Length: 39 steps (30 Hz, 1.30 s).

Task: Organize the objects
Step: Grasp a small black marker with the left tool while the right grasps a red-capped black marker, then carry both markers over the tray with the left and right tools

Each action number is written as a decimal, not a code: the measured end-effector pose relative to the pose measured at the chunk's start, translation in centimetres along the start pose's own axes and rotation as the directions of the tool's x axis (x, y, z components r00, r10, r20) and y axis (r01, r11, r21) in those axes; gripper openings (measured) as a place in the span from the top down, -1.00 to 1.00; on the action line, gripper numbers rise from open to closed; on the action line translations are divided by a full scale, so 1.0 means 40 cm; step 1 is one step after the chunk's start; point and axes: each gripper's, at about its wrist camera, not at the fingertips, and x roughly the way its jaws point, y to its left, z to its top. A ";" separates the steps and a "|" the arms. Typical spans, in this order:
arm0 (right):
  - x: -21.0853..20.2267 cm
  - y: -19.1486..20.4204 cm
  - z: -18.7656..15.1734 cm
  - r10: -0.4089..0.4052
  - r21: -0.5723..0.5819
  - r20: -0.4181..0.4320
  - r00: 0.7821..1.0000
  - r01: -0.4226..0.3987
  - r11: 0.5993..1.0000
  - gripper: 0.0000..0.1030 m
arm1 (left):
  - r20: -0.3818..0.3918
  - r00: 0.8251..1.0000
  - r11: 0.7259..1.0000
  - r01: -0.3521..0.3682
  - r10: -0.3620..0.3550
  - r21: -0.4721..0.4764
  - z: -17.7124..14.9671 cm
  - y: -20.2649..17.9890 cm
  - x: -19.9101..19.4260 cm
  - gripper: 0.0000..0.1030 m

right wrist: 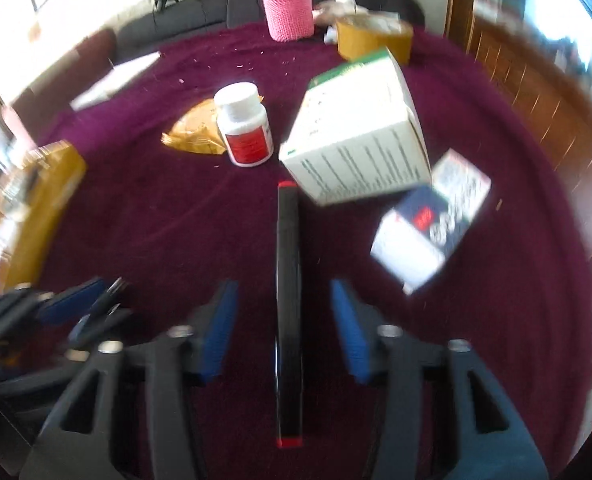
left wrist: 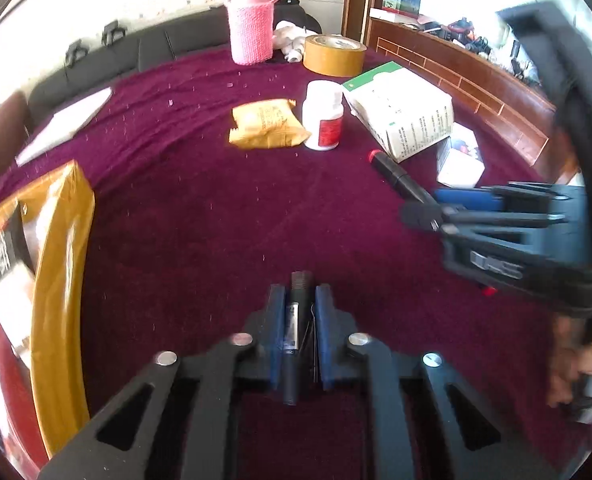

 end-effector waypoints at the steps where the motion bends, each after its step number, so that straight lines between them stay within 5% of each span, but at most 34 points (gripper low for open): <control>1: 0.001 0.009 -0.001 -0.034 -0.015 0.015 0.999 0.034 0.999 0.68 | 0.000 1.000 1.000 0.018 -0.018 -0.011 -0.006 0.009 -0.011 0.78; 5: -0.007 -0.005 -0.005 0.000 0.011 0.029 1.000 0.000 1.000 0.77 | 0.047 0.998 0.997 0.053 -0.050 -0.049 -0.036 0.039 -0.082 0.83; 9: -0.035 -0.041 -0.021 0.131 0.102 0.039 0.991 -0.134 0.986 0.77 | 0.103 0.990 0.988 0.108 -0.097 -0.111 -0.056 0.072 -0.155 0.82; 18: -0.165 0.011 -0.019 0.360 0.141 0.136 0.923 -0.378 0.915 0.76 | 0.267 0.957 0.962 0.174 -0.115 -0.209 -0.124 0.157 -0.336 0.82; 22: -0.235 0.087 -0.022 0.421 0.083 0.148 0.895 -0.435 0.896 0.76 | 0.316 0.948 0.958 0.123 -0.036 -0.258 -0.170 0.238 -0.438 0.82; 30: -0.231 0.312 -0.019 0.559 0.016 0.065 0.827 -0.561 0.828 0.76 | 0.203 0.961 0.904 -0.088 0.188 -0.418 -0.297 0.451 -0.503 0.82; 35: -0.184 0.462 -0.025 0.592 -0.018 -0.020 0.805 -0.593 0.805 0.75 | 0.110 0.969 0.875 -0.146 0.219 -0.461 -0.335 0.526 -0.447 0.82; 39: -0.138 0.565 -0.029 0.571 -0.046 -0.083 0.817 -0.576 0.816 0.75 | 0.038 0.970 0.872 -0.199 0.241 -0.448 -0.324 0.549 -0.388 0.82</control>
